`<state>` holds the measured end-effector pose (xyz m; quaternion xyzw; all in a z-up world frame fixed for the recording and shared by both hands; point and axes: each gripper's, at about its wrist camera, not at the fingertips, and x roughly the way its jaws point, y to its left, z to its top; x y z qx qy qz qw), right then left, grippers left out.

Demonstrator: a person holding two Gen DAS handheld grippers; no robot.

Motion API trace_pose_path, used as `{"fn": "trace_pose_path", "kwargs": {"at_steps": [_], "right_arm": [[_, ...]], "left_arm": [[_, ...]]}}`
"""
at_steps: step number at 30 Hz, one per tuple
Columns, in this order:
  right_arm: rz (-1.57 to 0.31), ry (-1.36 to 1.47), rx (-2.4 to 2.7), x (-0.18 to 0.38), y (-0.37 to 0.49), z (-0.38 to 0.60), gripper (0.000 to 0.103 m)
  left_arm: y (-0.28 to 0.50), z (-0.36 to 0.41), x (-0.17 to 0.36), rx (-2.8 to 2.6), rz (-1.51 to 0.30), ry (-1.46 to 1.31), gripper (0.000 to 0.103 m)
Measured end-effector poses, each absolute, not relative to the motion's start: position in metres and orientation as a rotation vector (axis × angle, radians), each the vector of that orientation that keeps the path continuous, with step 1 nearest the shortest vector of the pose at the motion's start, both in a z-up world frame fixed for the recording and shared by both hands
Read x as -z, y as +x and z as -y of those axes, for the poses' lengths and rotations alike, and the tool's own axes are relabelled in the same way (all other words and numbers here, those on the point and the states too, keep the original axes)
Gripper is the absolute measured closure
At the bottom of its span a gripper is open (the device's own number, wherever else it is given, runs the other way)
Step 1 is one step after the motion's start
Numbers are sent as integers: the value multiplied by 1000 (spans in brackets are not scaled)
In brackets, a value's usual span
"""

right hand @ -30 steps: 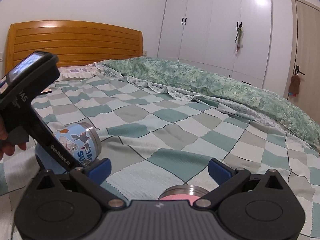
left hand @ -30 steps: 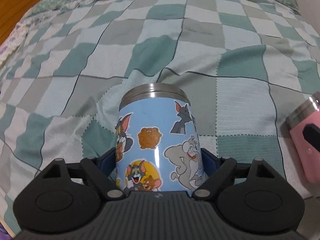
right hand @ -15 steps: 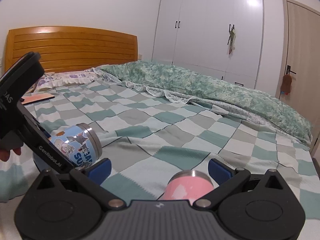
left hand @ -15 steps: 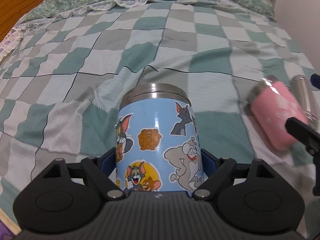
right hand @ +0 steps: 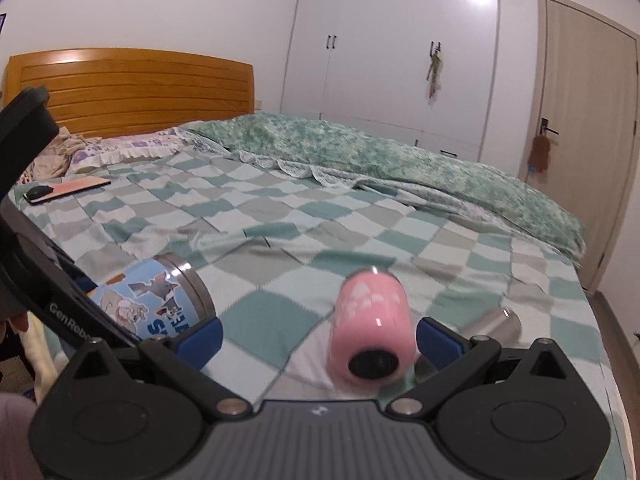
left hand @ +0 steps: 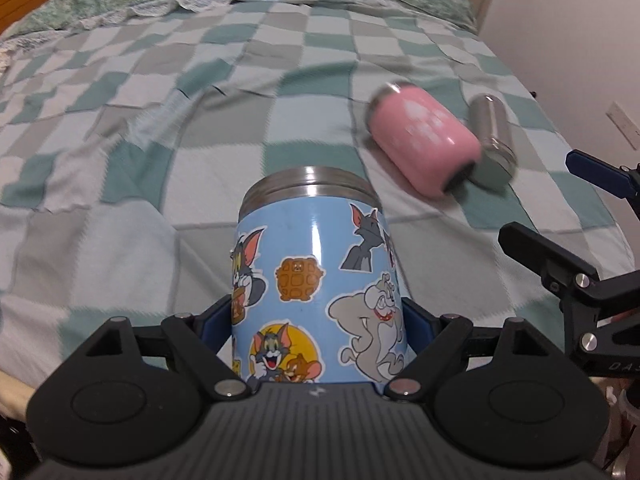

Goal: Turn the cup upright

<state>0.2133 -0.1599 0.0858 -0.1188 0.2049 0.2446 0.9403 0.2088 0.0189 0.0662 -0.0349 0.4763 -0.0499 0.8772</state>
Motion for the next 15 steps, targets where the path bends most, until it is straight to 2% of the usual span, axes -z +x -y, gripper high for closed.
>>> {"fn": "trace_pose_path", "kwargs": {"at_steps": [8,15], "right_arm": [[-448,-241,-443,-73,179,184,0],[-465,-234,-417,-67,164,191,0]], "left_arm": [[193,9,-41,116,-977,-27,17],[192,10,-39,107,-959,-19,16]]}}
